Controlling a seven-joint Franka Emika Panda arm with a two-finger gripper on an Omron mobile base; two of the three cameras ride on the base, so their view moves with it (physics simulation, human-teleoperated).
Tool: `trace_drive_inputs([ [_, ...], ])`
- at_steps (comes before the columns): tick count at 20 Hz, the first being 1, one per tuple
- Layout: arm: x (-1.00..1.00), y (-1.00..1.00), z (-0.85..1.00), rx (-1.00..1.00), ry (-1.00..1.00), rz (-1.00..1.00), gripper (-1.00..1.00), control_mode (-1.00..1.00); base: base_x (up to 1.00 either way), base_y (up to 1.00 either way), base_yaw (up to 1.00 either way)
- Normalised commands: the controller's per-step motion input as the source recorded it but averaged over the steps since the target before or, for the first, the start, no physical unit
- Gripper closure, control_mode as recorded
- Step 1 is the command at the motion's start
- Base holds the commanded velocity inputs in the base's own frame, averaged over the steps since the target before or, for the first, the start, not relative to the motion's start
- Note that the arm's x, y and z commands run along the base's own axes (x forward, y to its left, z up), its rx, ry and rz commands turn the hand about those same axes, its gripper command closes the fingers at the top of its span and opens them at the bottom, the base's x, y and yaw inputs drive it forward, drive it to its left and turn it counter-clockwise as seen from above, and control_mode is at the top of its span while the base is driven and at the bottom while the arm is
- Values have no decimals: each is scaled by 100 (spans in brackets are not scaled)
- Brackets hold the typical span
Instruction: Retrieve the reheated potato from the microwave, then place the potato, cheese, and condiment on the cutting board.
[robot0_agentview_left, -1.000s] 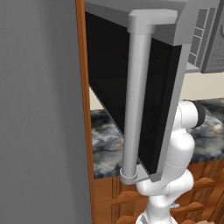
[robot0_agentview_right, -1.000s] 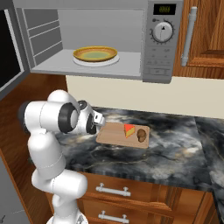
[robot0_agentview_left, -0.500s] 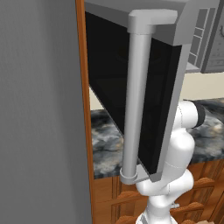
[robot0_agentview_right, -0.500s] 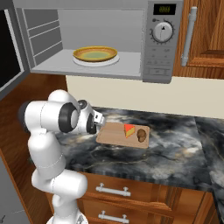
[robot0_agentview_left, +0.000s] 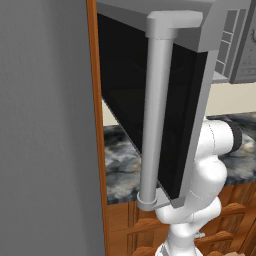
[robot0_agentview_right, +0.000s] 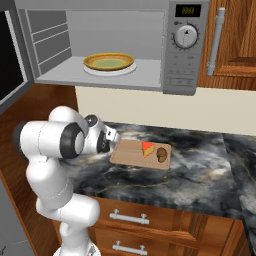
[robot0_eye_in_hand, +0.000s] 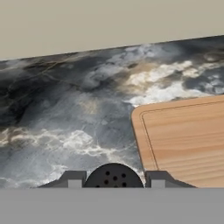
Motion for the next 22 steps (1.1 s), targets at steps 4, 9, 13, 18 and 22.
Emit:
trace_drive_inputs([
  [4,-23,-26,17,0,0,0,100,-100,0,0,0],
  [9,-5,-32,19,-2,0,0,100,-100,0,0,0],
  [13,-1,-36,8,-4,0,0,100,-100,0,0,0],
  [18,0,-33,-3,-2,0,0,100,-100,0,0,0],
  [22,9,-19,-14,-1,0,0,100,-100,0,0,0],
])
